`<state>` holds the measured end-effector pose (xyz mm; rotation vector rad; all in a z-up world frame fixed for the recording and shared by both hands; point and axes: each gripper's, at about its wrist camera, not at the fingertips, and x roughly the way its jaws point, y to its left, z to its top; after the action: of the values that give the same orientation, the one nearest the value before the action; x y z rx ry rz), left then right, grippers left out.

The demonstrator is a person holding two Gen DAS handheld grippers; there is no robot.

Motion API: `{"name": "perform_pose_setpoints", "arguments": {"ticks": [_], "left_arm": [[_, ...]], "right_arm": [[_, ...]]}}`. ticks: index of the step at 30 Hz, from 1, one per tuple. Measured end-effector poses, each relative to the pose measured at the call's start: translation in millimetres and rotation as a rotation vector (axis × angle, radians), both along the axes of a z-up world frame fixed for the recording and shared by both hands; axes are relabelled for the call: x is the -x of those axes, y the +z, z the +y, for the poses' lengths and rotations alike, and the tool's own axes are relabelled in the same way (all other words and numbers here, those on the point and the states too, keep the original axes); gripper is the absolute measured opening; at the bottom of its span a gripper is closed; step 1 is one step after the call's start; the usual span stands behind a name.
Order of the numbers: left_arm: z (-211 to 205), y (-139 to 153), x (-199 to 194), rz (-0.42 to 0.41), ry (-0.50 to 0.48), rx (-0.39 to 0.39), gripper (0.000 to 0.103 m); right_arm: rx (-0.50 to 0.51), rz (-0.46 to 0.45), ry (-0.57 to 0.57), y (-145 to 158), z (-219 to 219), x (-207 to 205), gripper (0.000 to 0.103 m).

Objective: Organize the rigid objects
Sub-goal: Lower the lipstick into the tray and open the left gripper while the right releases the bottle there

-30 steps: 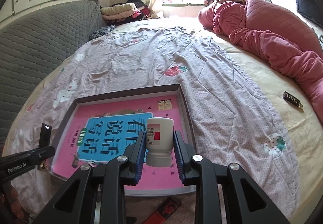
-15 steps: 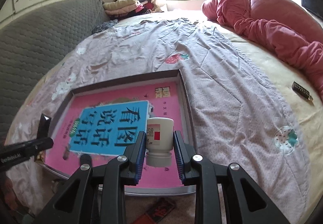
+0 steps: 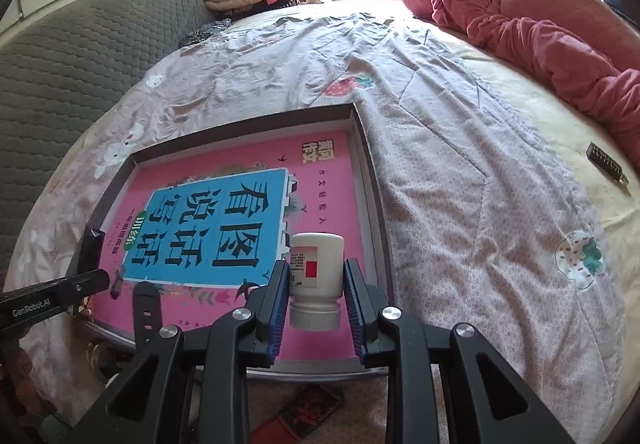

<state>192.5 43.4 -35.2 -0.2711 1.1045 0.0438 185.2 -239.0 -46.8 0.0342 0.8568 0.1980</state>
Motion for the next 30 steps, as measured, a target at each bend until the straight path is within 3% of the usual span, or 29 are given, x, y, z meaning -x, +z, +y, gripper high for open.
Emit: {"name": "perform_pose_setpoints", "arguments": {"ticks": [11, 17, 23, 30], "left_arm": [[6, -11, -4, 0.018, 0.011, -0.03, 0.023], [3, -11, -5, 0.021, 0.008, -0.048, 0.023], [-5, -11, -3, 0.011, -0.009, -0.108, 0.023], [-14, -11, 1, -0.004, -0.029, -0.176, 0.023]], "right_arm": [[0.132, -0.021, 0.002, -2, 7, -1, 0.028], [0.109, -0.002, 0.004, -3, 2, -1, 0.028], [0.114, -0.005, 0.003, -4, 1, -3, 0.028], [0.187, 0.0, 0.02, -8, 14, -2, 0.028]]}}
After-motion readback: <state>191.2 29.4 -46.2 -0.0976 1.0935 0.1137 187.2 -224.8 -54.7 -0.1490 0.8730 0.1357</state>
